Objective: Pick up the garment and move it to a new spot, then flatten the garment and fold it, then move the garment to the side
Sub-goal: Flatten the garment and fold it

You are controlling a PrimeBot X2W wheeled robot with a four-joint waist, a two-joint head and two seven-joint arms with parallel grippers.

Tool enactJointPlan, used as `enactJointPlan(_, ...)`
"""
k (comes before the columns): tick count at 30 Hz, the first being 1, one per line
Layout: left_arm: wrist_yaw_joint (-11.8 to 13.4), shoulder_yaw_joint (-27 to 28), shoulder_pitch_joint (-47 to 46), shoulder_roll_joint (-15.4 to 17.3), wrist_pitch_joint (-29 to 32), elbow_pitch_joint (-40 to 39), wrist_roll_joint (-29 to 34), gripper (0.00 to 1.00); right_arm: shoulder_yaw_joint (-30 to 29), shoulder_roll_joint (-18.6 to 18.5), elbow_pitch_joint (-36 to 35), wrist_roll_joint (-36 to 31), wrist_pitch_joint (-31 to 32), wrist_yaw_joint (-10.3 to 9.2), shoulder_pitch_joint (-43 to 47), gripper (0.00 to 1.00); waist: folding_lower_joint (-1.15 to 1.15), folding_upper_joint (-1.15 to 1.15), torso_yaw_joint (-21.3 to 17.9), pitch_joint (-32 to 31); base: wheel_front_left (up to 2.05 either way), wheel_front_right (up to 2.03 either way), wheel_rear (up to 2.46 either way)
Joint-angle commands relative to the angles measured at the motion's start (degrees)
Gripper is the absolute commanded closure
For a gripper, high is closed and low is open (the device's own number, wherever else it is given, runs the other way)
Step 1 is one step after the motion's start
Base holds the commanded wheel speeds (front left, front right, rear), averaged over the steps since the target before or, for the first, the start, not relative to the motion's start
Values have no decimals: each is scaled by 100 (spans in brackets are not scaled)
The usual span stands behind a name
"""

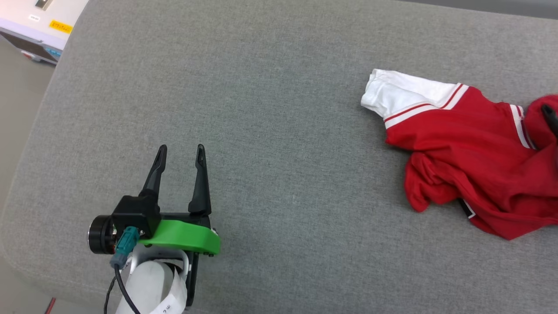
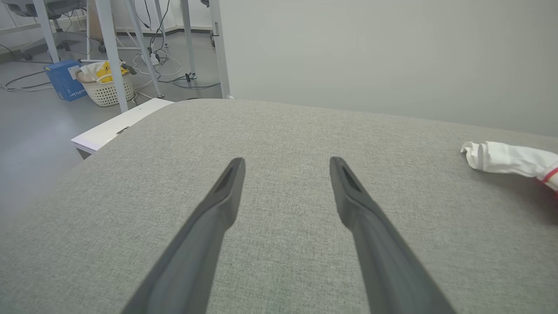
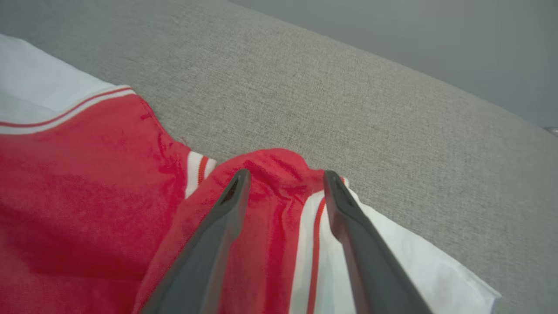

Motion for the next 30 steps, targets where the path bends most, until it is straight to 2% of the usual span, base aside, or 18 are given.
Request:
enactJointPlan(1, -73, 83, 34, -26, -33, -6, 96, 0, -17, -15, -59, -37, -339, -4, 74, 0, 0, 0, -212, -242, 0, 0, 0)
enactJointPlan(6, -304, 326, -81, 26, -33, -16, 272, 0, -232, 105, -270, -323, -1435, -4, 274, 0, 0, 0, -440, -418, 0, 0, 0)
enactJointPlan(11, -539, 476, -397, 175, -33, 35, 362, 0, -653, 506, -607, -779, -2261, -4, 583, 0, 0, 0, -674, -494, 0, 0, 0)
enactJointPlan(18, -788, 345, -1097, 469, -33, 399, 268, 0, -1513, 1324, -1543, -1616, -2563, -4, 1296, 0, 0, 0, -923, -539, 0, 0, 0)
enactJointPlan(23, -853, -93, -1779, 779, 67, 1005, -92, 0, -1948, 1920, -2359, -2108, -2583, -4, 1964, 0, 0, 0, -1090, -572, 0, 0, 0)
enactJointPlan(30, -860, -1566, -3156, 1470, 967, 1427, -1068, 0, -2125, 2387, -2966, -2441, -2587, -4, 2652, 0, 0, 0, -1264, -540, 0, 0, 0)
